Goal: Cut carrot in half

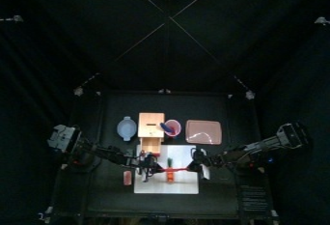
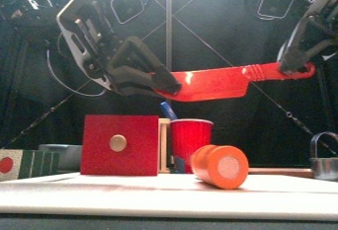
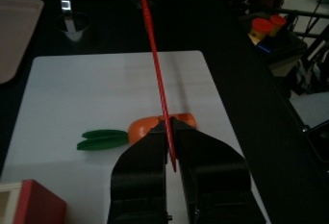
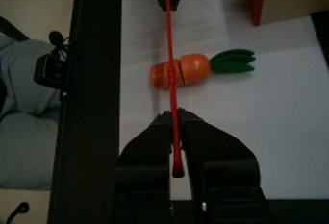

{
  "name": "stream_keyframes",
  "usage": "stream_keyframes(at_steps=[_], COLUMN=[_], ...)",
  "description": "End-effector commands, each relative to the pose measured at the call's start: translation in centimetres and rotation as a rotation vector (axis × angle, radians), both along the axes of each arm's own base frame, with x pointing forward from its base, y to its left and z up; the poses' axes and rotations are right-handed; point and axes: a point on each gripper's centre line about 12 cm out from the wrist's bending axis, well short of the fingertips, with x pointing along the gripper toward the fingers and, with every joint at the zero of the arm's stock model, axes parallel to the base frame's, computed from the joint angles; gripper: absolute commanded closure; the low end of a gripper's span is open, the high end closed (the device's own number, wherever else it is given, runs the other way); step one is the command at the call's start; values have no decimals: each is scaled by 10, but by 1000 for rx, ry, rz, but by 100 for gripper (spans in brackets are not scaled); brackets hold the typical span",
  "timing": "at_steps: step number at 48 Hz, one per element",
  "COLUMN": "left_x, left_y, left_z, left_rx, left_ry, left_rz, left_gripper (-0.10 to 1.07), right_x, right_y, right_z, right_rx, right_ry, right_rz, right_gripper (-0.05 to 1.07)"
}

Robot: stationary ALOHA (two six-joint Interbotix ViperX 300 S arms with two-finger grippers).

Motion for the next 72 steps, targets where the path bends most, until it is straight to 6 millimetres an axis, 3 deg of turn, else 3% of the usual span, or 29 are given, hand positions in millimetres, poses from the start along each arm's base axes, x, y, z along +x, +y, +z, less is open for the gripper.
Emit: stream_keyframes(at_steps=[1,12,37,60,72], left_x=[10,14,13,1,-1], left_y=[-2,-1,4,13,13], left_z=[9,-3,-19,-36,-39], left_rx=[-2,-1,-16,1,2], left_ry=[-34,28,101,236,248], left_rz=[-2,8,46,55,56], left_gripper=[56,56,56,56,56], right_x=[5,8,16,26,29], right_y=[3,3,-4,1,1], right_z=[0,-14,-9,-37,-41], right_rx=[1,-31,-92,-117,-124], right_ry=[4,45,15,105,114], right_rz=[4,14,37,48,53], right_gripper=[65,66,67,67,67])
